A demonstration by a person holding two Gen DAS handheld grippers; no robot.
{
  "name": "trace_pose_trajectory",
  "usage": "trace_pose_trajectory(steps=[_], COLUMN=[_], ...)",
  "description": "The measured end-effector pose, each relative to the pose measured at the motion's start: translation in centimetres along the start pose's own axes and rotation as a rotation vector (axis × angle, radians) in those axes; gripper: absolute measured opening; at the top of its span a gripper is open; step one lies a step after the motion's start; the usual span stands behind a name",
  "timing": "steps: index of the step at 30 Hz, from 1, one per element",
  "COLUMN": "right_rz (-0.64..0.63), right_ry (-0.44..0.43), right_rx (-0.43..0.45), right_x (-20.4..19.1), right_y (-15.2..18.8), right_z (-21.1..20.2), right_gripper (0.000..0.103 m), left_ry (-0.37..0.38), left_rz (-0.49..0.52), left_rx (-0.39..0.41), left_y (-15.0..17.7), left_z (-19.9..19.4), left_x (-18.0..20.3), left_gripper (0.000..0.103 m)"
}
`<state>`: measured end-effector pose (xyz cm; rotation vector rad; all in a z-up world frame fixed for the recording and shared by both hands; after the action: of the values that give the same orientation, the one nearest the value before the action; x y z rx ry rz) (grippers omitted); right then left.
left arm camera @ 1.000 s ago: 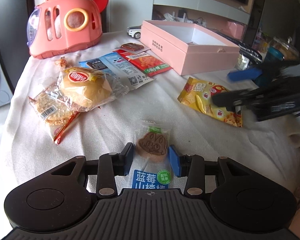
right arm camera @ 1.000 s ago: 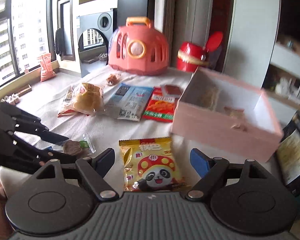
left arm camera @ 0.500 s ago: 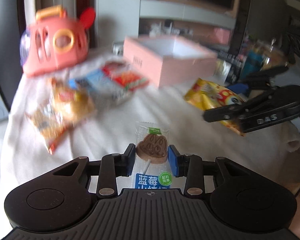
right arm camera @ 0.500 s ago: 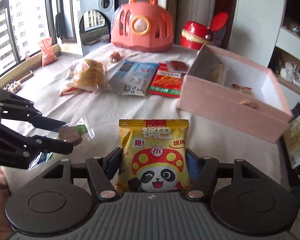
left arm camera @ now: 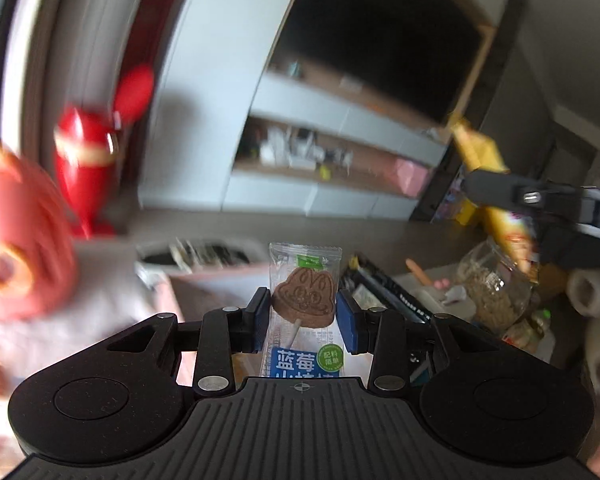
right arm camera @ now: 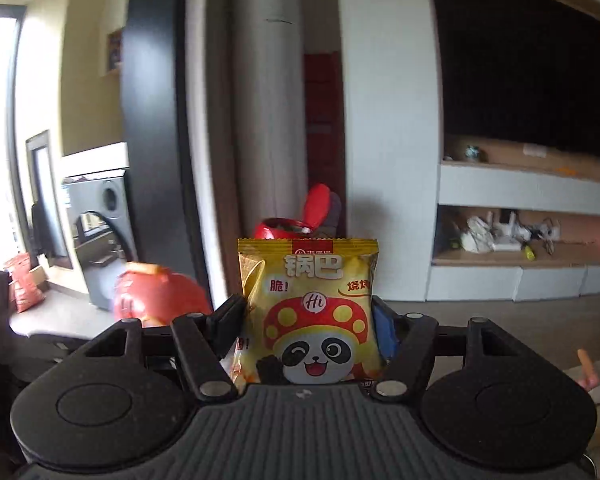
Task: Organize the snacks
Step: 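Carry the chips bag and lollipop cookie over the pink box and lower them, then grasp the yellow bun packet with the left tool while the right tool grasps the small orange snack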
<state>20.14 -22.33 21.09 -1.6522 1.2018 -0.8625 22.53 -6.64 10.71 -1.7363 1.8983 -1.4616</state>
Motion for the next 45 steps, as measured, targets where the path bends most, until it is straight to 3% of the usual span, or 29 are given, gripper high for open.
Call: trace_pose_trajectory(steps=[2, 4, 7, 10, 14, 19, 22, 24, 28, 29, 32, 35, 39, 45], right_rz=[0.001, 0.023, 0.079, 0.137, 0.225, 0.258, 0.139, 0.010, -0.158, -0.172, -0.174, -0.213, -0.215, -0.018], right_ry=[0.019, 0.022, -0.005, -0.036, -0.060, -0.029, -0.012, -0.009, -0.016, -0.055, -0.276, -0.359, -0.392, -0.480], right_rx=[-0.034, -0.085, -0.210, -0.324, -0.433, -0.379, -0.342, -0.304, -0.210, -0.209, -0.255, -0.284, -0.313, -0.482], right_x=[1.1, 2.0, 2.5, 2.5, 1.9, 0.2, -2.8, -5.3, -11.5, -13.0, -17.7, -21.1, -23.6, -28.2], right_y=[1.0, 2.6, 5.6, 8.3, 11.1, 10.6, 9.7, 9.0, 9.7, 10.3, 12.6, 14.2, 13.6, 12.8], right_z=[2.8, 5.9, 10.9, 15.7, 20.7, 20.0, 18.2, 16.4, 13.1, 12.4, 10.8, 10.6, 12.6, 20.7], right_gripper=[0.066, 0.066, 0.066, 0.067, 0.067, 0.067, 0.068, 0.069, 0.075, 0.075, 0.075, 0.075, 0.075, 0.075], left_ry=[0.083, 0.081, 0.058, 0.034, -0.037, -0.204, -0.342, -0.387, -0.371, -0.364, -0.350, -0.343, -0.310, -0.244], left_rz=[-0.052, -0.077, -0.091, -0.111, -0.123, -0.136, -0.214, -0.279, -0.332, -0.316, -0.310, -0.324, -0.285, -0.201], left_rx=[-0.138, -0.195, -0.117, -0.016, 0.076, 0.147, 0.168, 0.176, 0.173, 0.166, 0.123, 0.078, 0.052, 0.027], left_y=[1.0, 1.6, 0.4, -0.6, 0.5, 3.0, 4.6, 5.2, 7.5, 7.7, 9.1, 10.7, 12.3, 13.1], left_z=[5.3, 8.0, 7.1, 3.2, -3.0, -9.1, -11.1, -12.1, -14.4, -14.5, -15.1, -14.3, -14.5, -15.7], left_x=[-1.2, -2.2, -3.7, -5.5, -8.8, -14.4, -18.7, -21.6, -23.9, -24.4, -24.9, -25.0, -23.9, -21.1], left_gripper=[0.040, 0.040, 0.040, 0.040, 0.040, 0.040, 0.040, 0.040, 0.040, 0.040, 0.040, 0.040, 0.040, 0.040])
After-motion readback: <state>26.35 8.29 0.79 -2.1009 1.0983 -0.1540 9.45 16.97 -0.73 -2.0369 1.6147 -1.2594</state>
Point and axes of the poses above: each gripper's, at about its wrist camera, not at the fingertips, and z roughly the way its jaws point, x to its right, y to its underside, the point moved 8 cm from there along z, roughly the way its jaws point, and after that the axes turned 6 degrees about -z, right-handed, at the moved point
